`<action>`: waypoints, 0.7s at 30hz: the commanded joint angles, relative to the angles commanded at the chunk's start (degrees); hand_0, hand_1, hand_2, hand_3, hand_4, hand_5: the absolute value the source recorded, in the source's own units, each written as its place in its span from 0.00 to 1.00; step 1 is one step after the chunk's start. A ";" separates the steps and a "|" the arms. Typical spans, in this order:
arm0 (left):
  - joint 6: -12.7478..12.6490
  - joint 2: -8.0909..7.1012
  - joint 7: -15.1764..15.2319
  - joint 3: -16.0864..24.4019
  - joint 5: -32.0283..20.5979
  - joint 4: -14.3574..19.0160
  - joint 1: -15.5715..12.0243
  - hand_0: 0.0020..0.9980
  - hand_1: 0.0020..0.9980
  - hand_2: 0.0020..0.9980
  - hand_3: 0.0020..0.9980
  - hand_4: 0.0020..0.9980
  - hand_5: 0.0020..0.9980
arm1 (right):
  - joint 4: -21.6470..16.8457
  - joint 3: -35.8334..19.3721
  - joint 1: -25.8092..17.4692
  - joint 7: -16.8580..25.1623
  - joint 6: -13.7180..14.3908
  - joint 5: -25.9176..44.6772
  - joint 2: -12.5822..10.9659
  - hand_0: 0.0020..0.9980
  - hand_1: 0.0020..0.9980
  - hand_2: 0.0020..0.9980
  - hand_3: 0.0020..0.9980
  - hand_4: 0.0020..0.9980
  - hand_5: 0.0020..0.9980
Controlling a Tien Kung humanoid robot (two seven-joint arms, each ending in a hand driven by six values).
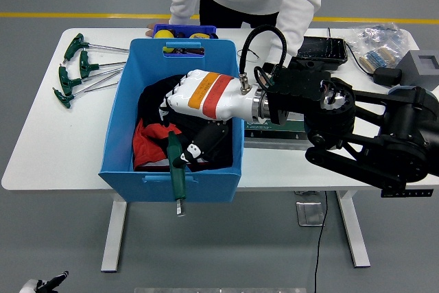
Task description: Lift tool from toolbox,place it in box,lift tool from toolbox,place it in box
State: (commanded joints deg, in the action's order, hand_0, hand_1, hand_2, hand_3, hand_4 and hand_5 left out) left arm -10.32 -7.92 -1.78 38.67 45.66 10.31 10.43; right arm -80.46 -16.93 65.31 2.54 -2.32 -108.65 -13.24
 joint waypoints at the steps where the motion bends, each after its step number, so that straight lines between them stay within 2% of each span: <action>1: -0.04 0.01 -0.01 0.20 0.20 0.00 0.01 0.69 0.71 0.73 0.73 0.75 0.69 | 0.20 -0.26 0.07 0.07 0.33 0.00 0.09 0.73 0.68 0.74 0.68 1.00 0.76; 12: -0.25 0.04 -0.43 2.11 2.41 0.00 -0.01 0.67 0.70 0.73 0.73 0.74 0.69 | 2.07 -3.39 0.53 0.57 1.46 0.46 0.69 0.76 0.69 0.74 0.70 1.00 0.76; 21: -0.20 0.01 -0.44 2.12 2.21 0.00 -0.19 0.66 0.70 0.73 0.73 0.74 0.69 | 5.74 -7.41 0.01 0.45 0.68 0.06 -0.28 0.76 0.69 0.74 0.70 1.00 0.76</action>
State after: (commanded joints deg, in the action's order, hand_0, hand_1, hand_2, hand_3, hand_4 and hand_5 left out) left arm -10.52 -7.92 -2.22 40.78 47.87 10.31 10.23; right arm -74.71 -24.34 65.32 2.99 -1.64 -108.59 -13.51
